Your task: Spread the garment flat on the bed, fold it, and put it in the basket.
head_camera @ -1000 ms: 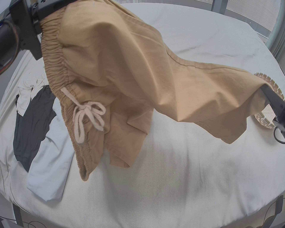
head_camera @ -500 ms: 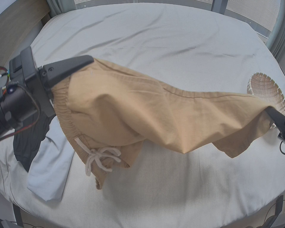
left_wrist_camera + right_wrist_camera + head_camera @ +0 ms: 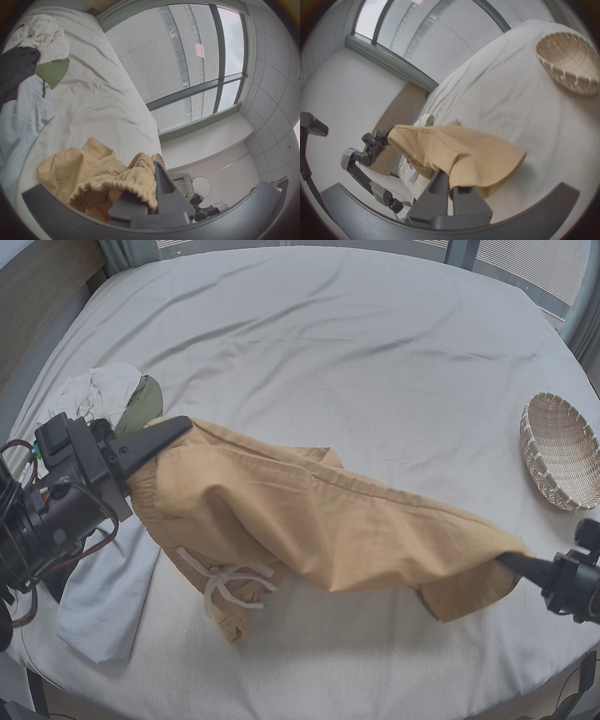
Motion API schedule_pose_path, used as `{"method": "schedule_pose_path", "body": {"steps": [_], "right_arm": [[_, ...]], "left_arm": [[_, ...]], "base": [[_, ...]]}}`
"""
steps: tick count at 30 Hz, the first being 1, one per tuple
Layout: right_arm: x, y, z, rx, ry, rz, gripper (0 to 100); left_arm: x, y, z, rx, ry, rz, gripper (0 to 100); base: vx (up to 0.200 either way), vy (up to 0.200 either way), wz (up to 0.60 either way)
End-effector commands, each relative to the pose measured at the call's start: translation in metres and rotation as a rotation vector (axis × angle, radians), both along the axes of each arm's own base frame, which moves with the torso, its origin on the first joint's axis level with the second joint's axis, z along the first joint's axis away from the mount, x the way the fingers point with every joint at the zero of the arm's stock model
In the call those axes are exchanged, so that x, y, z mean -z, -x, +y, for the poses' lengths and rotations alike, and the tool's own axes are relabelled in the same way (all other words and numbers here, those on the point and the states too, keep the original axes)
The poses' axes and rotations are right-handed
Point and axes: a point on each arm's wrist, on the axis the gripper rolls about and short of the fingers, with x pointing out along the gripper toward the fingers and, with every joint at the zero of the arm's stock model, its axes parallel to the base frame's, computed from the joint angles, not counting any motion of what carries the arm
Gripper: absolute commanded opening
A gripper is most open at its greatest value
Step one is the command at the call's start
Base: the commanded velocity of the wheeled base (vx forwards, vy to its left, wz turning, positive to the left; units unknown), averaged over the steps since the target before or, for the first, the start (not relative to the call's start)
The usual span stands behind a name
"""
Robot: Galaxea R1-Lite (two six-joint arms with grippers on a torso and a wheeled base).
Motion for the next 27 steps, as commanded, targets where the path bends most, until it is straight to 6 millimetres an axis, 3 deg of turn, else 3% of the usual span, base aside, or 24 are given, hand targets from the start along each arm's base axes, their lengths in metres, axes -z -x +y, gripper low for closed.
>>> {"method": "schedule_pose_path", "body": {"steps": [1,9,10,19,27], "right_arm": [[0.028,-0.003,0.003,-0.019,0.060,0.124,0],[0.035,-0.005,0.003,-0.029,0.099,0.127,0],[0.033,-0.006,0.004,-0.028,0.095,0.118,100],[0.021,-0.012,0.006,-0.017,0.028,0.031,100],[0.029,-0.023,0.011,-0.016,0.012,0.096,100]], "left_arm": [[0.017,-0.006,-0.002,-0.005,-0.028,0.051,0],[0.026,0.002,0.001,-0.002,-0.042,0.065,0],[0.026,0.002,0.002,-0.004,-0.041,0.063,0],[0.029,0.003,0.003,-0.005,-0.039,0.062,0],[0.029,0.004,0.002,0.003,-0.037,0.060,0]], "base": [[0.000,0.000,0.00],[0.000,0.000,0.00],[0.000,0.000,0.00],[0.000,0.000,0.00],[0.000,0.000,0.00]]}}
